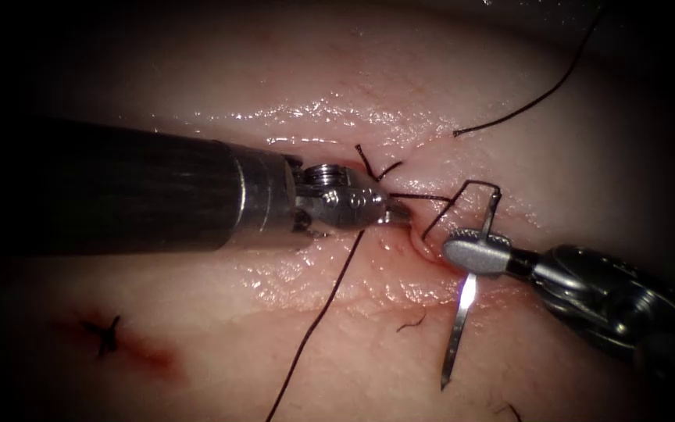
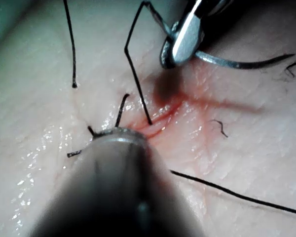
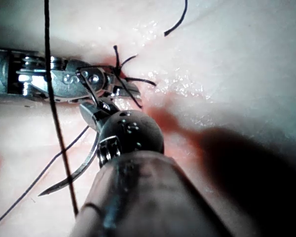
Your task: Wound Closure
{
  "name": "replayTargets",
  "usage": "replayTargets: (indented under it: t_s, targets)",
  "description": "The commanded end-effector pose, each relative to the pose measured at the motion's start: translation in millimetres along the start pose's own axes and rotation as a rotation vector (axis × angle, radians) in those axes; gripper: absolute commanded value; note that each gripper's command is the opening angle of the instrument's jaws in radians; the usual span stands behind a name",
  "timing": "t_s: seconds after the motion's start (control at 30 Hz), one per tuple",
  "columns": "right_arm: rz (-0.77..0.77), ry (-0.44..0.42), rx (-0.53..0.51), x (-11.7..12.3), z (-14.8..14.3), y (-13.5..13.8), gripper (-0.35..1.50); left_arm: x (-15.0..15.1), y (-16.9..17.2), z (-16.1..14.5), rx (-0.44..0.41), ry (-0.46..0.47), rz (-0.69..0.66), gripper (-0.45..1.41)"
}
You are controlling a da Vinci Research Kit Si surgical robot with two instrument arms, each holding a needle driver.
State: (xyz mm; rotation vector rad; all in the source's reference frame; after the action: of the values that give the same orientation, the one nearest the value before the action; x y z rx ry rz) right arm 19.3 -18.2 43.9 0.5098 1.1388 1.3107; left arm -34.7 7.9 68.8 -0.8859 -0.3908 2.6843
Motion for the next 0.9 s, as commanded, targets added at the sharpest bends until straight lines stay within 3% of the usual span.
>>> replayTargets:
  t_s: [0.03,0.3,0.57,0.67,0.9]
  targets:
    - [-0.001,0.0,0.002,-0.4,0.9,-0.1,-0.35,0.0,-0.2,0.9,-0.002,-0.014,0.008,-0.26]
    - [-0.047,0.013,-0.014,-0.5,1.6,0.5,-0.35,-0.6,0.4,2.4,-0.1,-0.245,0.112,-0.28]
    - [-0.132,0.073,-0.055,0.7,2.2,2.1,-0.35,-0.9,2.8,2.0,-0.243,-0.423,0.199,-0.3]
    - [-0.171,0.087,-0.072,1.0,2.4,2.6,-0.35,-0.8,3.5,2.1,-0.295,-0.462,0.229,-0.15]
    - [-0.288,0.167,-0.091,1.0,3.0,3.2,-0.35,-0.7,3.6,2.6,-0.348,-0.445,0.26,0.37]
